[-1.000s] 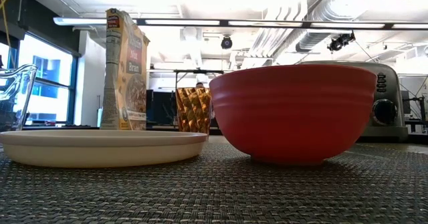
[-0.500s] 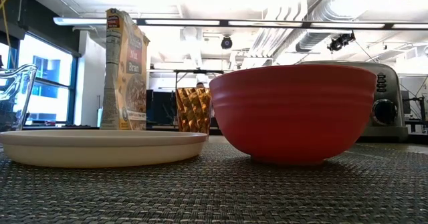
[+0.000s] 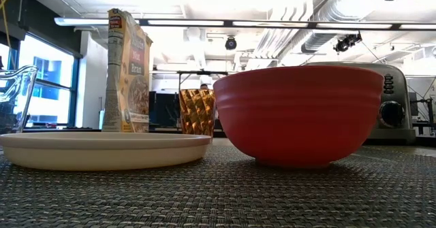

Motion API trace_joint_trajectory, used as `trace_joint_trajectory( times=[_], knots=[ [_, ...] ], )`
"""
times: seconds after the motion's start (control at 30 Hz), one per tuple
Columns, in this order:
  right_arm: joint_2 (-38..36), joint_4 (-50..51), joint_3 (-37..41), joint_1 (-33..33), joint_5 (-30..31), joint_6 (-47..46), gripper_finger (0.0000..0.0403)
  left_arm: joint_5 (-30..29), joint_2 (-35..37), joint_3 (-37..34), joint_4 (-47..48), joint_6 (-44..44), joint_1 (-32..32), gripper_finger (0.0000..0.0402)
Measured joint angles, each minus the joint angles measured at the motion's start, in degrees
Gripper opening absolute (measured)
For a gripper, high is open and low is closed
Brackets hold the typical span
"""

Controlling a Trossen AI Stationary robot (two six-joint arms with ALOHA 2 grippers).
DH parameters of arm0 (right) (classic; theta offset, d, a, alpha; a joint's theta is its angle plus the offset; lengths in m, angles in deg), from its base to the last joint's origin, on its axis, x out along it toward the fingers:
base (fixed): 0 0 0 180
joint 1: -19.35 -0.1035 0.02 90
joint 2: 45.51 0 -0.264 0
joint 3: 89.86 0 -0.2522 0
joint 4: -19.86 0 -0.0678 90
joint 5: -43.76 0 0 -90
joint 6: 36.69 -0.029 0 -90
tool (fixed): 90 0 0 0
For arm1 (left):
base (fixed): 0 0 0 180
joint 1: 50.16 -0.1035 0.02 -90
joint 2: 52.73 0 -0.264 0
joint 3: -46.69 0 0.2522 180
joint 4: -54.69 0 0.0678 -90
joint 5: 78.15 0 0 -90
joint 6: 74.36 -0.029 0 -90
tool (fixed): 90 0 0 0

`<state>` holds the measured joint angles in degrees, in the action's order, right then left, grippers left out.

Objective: Arrange a breakfast setting

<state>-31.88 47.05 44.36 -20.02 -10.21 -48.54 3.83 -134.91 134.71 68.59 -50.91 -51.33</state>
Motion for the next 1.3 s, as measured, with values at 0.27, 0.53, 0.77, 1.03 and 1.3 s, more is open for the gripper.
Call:
trace_joint_trajectory(
  times=[0.27,0.53,0.77,1.03,1.3],
  knots=[
    [-3.3,-11.4,11.3,0.0,2.3,-8.2,0.0,0.0,0.0,0.0,0.0,0.0,0.0,0.0095],
    [-1.4,-23.4,21.4,0.0,5.9,-19.8,0.0,0.0,0.0,0.0,0.1,0.0,0.0,0.0095],
    [2.0,-31.8,27.5,0.0,8.0,-29.3,0.0,0.0,0.0,0.0,0.3,0.0,0.0,0.0095],
    [8.1,-34.0,27.7,0.0,11.4,-43.5,0.0,0.0,0.0,0.0,2.2,0.0,0.0,0.0095],
    [19.1,-42.8,27.6,0.0,13.5,-55.8,0.0,0.0,0.0,0.0,2.3,-0.1,0.0,0.0095]
  ],
)
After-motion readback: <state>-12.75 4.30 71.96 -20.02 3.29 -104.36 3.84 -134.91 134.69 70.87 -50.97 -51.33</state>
